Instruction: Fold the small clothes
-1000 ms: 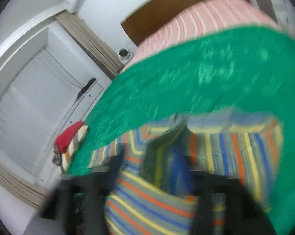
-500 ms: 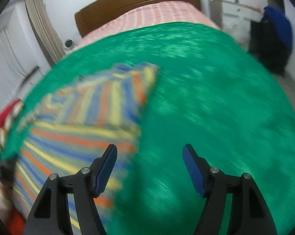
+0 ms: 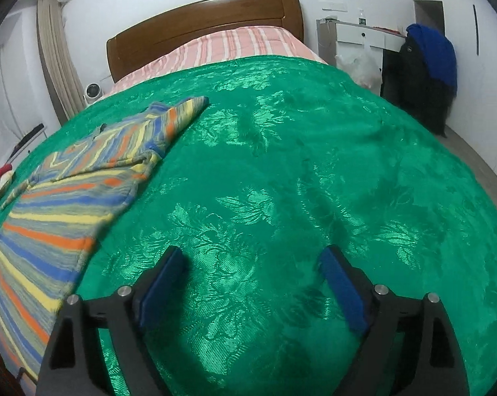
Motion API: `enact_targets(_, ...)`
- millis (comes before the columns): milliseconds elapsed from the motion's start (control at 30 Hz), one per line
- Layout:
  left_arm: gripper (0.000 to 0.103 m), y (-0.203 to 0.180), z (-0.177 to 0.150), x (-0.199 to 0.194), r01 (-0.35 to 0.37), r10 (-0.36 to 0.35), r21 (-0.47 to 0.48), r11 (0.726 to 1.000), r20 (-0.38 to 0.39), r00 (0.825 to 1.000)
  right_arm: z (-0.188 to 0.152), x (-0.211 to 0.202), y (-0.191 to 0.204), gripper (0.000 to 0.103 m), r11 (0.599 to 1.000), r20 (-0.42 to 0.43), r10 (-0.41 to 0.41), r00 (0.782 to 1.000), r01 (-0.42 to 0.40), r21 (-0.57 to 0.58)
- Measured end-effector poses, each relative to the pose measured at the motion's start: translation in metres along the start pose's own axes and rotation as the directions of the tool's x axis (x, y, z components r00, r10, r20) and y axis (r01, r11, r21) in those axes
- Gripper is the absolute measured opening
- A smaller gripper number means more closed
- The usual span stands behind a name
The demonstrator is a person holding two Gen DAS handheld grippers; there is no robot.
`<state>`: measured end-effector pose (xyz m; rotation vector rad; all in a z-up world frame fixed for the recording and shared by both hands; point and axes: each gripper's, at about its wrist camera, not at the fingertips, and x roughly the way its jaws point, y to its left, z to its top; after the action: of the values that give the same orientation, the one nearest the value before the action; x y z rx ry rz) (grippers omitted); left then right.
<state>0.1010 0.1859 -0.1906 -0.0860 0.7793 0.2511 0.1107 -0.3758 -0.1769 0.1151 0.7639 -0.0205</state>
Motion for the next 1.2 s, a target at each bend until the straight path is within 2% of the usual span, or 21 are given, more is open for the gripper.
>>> enact_targets(1200,0.103,-0.0006,-0.0005,-0.0001,-0.004,0.004,0.001,1.0,-0.002,1.0,-0.0062,0.0024,0.0008,0.086,1.0,0.007,0.008,1.0,-0.009,0.006)
